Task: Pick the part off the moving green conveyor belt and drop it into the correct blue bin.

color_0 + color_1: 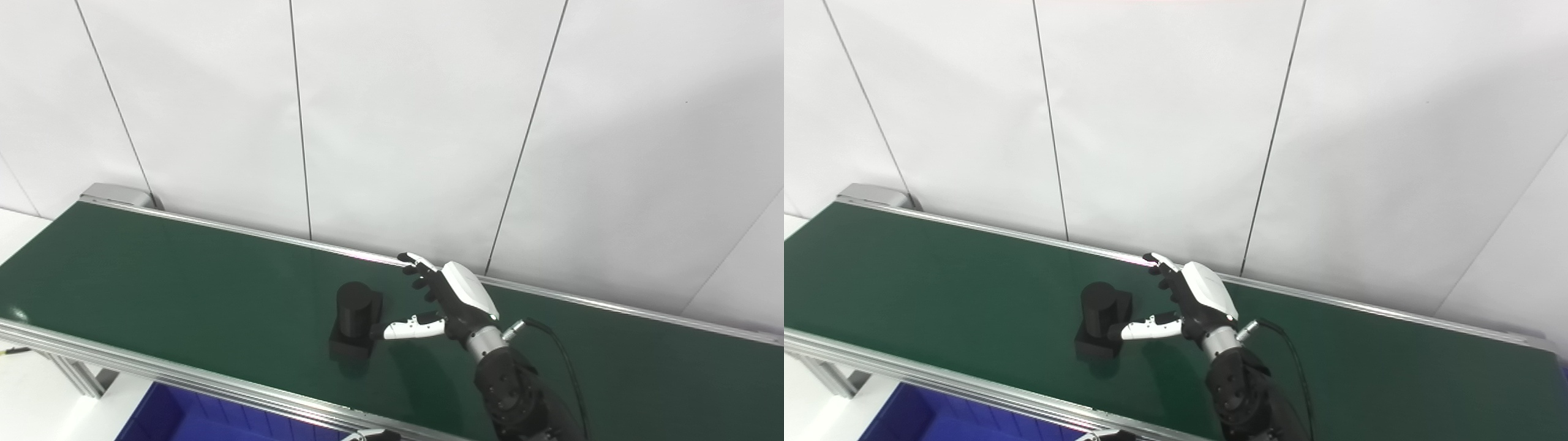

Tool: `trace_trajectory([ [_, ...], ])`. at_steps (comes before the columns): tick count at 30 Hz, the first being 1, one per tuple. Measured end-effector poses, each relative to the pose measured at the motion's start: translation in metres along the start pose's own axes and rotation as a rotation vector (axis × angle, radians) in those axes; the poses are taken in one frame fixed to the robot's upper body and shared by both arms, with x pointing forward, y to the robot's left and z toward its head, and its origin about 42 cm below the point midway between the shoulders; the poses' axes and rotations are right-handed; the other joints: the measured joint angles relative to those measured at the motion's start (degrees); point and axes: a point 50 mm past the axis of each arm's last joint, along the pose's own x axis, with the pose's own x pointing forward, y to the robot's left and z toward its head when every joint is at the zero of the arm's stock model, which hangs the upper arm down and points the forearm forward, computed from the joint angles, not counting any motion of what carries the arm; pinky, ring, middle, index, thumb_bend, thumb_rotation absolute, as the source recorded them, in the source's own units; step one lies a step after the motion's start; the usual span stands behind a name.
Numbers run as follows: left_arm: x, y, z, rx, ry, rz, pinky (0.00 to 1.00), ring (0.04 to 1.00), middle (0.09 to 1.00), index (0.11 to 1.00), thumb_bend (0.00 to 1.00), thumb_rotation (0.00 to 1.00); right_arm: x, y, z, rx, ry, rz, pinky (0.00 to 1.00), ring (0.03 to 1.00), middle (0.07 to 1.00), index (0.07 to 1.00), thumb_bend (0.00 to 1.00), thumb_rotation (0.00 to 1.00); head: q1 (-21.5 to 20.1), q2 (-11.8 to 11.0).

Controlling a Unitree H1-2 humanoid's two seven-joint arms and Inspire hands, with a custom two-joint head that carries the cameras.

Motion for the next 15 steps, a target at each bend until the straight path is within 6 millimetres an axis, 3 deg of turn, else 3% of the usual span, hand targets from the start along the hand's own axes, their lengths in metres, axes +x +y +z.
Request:
trace_trajectory([
  [7, -0.001, -0.003, 0.001, 0.009, -0.011, -0.004, 0.65, 0.73, 0.775, 0.764, 0.99, 0.25, 0.01, 0.011, -0.004, -0.068, 0.028, 0.021, 0.66, 0.782, 0.84, 0.893, 0.93, 0.52, 0.1, 0.4],
  [15, -0.002, -0.004, 0.002, 0.005, -0.012, -0.009, 0.65, 0.733, 0.777, 0.767, 0.98, 0.25, 0.013, 0.028, -0.008, -0.105, 0.05, 0.051, 0.66, 0.782, 0.844, 0.882, 0.91, 0.45, 0.1, 1.1],
])
